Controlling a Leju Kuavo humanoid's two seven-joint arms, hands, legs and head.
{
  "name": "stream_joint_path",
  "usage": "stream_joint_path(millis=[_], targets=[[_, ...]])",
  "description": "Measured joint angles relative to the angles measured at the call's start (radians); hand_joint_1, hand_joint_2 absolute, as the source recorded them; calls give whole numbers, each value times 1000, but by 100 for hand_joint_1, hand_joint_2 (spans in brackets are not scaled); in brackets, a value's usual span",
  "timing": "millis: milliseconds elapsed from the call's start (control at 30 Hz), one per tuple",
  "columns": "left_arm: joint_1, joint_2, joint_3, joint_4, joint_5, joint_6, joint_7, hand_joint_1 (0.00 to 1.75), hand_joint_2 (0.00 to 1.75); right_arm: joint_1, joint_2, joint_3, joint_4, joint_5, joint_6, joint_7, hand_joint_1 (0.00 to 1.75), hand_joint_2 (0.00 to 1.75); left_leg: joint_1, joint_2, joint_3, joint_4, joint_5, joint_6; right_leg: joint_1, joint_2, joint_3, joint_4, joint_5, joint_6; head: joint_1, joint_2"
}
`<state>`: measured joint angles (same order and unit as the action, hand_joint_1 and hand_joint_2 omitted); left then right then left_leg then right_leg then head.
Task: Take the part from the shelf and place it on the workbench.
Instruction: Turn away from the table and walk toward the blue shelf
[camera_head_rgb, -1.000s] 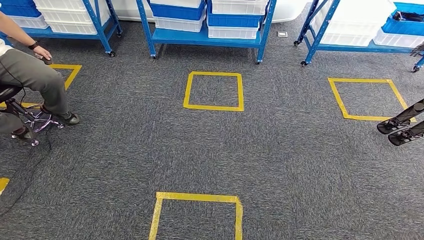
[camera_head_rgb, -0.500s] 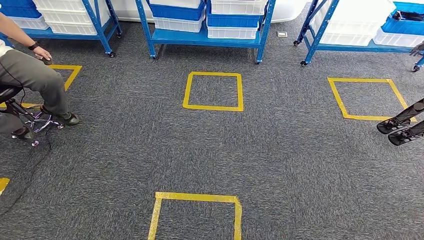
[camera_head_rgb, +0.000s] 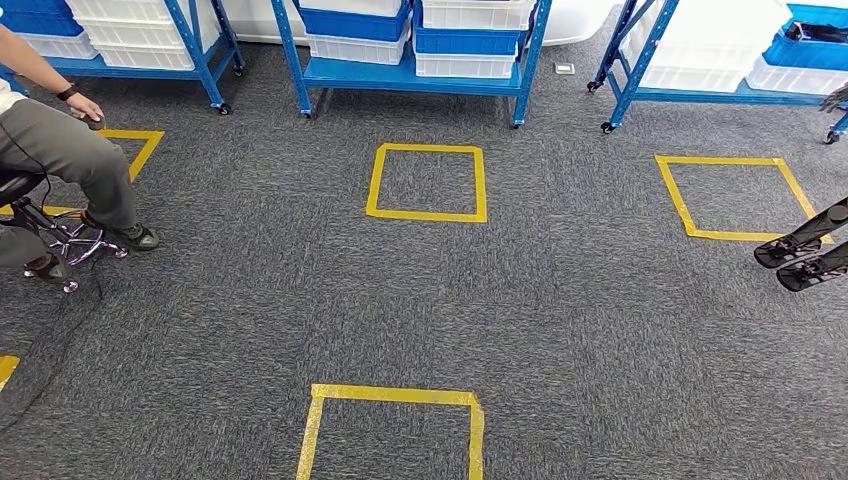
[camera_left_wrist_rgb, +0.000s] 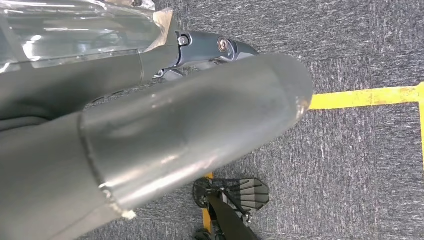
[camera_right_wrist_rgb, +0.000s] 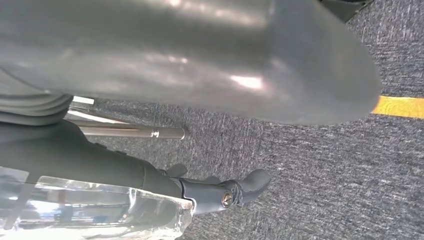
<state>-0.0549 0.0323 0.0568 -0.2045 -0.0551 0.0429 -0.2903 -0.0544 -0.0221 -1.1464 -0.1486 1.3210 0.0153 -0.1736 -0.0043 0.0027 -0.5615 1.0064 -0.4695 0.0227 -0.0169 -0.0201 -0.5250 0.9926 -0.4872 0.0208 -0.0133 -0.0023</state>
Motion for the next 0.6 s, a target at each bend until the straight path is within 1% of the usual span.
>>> stream_joint_path(millis=[33,67,100,133,167,200,233,267,300,333,367,400,433,467,500,533,600], targets=[[0,1,0,0,1,0,-1,0,0,-1,0,0,1,0,0,-1,0,0,-2,0,-1,0,-2,3,-2,0,1,-2,0,3,0,0],[0,1,0,0,2,-1,-2,0,0,-1,0,0,2,0,0,-2,0,0,-2,-1,-2,-3,-4,9,-4,-1,3,3,4,10,-1,0],[1,2,0,0,2,-2,-2,0,0,0,0,0,3,0,0,-3,0,0,-2,-3,0,-8,-6,16,-5,-1,6,10,9,17,-1,0],[2,2,-1,0,2,-4,-3,0,0,0,-1,0,4,0,0,-4,0,0,1,-5,6,-14,-9,24,-5,-2,5,23,9,22,-1,0],[3,3,-1,-1,2,-6,-4,0,0,0,-2,0,5,0,-1,-4,0,0,4,-6,13,-21,-10,31,-5,-1,0,45,3,23,-1,0],[3,3,-2,-1,2,-8,-4,0,0,-2,-3,1,6,1,-1,-4,0,0,7,-8,22,-24,-11,35,-4,1,-16,77,-17,18,2,0],[3,3,-4,-2,2,-9,-5,0,0,-3,-5,1,7,1,-1,-5,0,0,8,-8,28,-27,-13,38,-4,4,-45,129,-47,12,4,0],[3,3,-5,-2,2,-9,-5,0,0,-4,-6,1,8,1,-1,-5,0,0,9,-9,29,-27,-14,39,-5,8,-79,191,-76,9,7,0],[3,3,-7,-2,2,-9,-5,0,0,-3,-7,1,8,2,-1,-5,0,0,9,-11,32,-26,-17,38,-5,11,-115,252,-102,10,8,0],[4,2,-8,-2,2,-9,-6,0,0,0,-9,1,8,2,-1,-5,0,0,9,-14,36,-26,-20,36,-6,13,-139,288,-113,17,8,0],[6,2,-8,-2,2,-9,-6,0,0,3,-10,1,8,2,-1,-5,0,0,10,-17,42,-25,-24,31,-7,15,-143,287,-106,25,8,0],[7,2,-9,-2,2,-9,-6,0,0,6,-12,1,8,2,-1,-5,0,0,13,-20,51,-25,-29,25,-9,15,-129,247,-80,37,8,0],[8,2,-9,-2,2,-9,-6,0,0,7,-12,1,9,2,-1,-5,0,0,15,-23,62,-24,-36,17,-12,15,-100,178,-42,48,8,0],[9,1,-9,-2,2,-9,-6,0,0,8,-13,1,10,2,-1,-5,0,0,17,-24,72,-24,-43,9,-14,16,-72,113,-12,54,9,0],[8,2,-9,-3,2,-8,-7,0,0,9,-13,1,11,2,-1,-6,0,0,18,-25,81,-23,-51,1,-12,16,-51,62,-1,47,10,0],[8,2,-9,-3,2,-7,-8,0,0,9,-13,1,12,2,-1,-6,0,0,17,-25,87,-22,-59,-7,-10,16,-38,35,3,33,10,0],[8,3,-10,-4,2,-6,-10,0,0,14,-13,1,15,1,-2,-7,0,0,16,-26,95,-18,-69,-20,-4,14,-30,29,-11,-1,6,0]])
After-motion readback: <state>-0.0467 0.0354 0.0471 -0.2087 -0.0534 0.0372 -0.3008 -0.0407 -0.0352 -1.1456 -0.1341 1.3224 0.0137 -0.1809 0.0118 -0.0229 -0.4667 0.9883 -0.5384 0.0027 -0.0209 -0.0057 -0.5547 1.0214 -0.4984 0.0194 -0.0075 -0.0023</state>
